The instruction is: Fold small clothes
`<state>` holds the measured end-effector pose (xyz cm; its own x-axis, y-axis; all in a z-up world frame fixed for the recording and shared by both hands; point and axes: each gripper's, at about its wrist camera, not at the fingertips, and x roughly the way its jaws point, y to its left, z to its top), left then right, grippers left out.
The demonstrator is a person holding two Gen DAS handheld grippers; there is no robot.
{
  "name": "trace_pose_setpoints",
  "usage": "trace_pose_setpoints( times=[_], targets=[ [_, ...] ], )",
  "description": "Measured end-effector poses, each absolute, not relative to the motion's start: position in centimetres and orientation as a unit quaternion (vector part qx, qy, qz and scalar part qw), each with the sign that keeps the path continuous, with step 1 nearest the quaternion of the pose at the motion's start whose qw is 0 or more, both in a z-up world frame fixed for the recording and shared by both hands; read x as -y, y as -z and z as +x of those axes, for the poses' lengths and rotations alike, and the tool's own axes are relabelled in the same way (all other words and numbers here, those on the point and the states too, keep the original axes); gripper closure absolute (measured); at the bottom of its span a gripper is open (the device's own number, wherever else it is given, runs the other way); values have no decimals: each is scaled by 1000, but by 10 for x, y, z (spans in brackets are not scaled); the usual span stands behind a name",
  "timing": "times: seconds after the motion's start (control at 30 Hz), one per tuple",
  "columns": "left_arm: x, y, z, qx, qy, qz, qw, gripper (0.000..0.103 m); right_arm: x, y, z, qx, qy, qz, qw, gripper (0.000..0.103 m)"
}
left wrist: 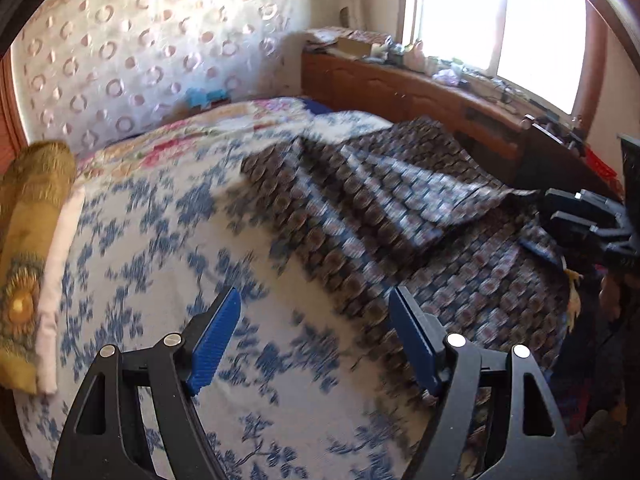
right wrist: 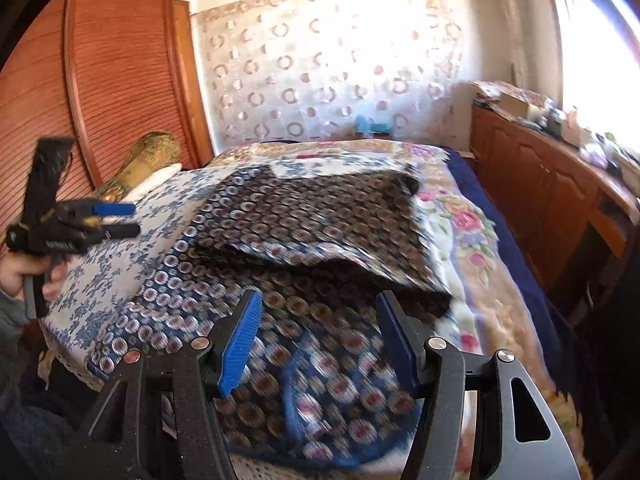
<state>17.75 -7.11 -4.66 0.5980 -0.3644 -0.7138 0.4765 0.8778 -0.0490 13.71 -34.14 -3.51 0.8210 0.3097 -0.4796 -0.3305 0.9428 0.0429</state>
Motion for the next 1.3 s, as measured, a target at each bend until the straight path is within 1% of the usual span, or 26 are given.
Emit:
trace_pose_setpoints(
  times=[0.13,0.3,0.47,0.73,0.83,0.93,1.0,1.03,1.1,1.3],
  targets=[
    [66,69,181,-406,220,82,883,26,314,25,160,-254,-193,-48,947,42],
    [65,83,181,-417,220,80,878,26,280,19,191,-268,-230,-79,932,41],
    [63,84,183,-417,218,77,879,26,251,29,227,-301,-250,-117,913,41],
    [60,84,184,-415,206,76,883,26,203,58,275,-352,-245,-237,872,42],
    [60,81,181,-407,205,76,887,26,203,57,286,-355,-256,-234,868,42],
    [62,81,179,-404,198,83,889,26,205,55,295,-357,-259,-225,869,61],
    [63,81,179,-404,198,88,889,26,211,54,295,-357,-254,-227,870,88],
    [64,81,180,-404,197,91,889,26,219,49,289,-356,-249,-230,871,93],
    [64,82,180,-404,199,92,888,26,227,43,287,-356,-250,-223,872,96],
    [63,80,179,-397,204,88,890,26,266,4,304,-329,-221,-180,900,96]
  ],
)
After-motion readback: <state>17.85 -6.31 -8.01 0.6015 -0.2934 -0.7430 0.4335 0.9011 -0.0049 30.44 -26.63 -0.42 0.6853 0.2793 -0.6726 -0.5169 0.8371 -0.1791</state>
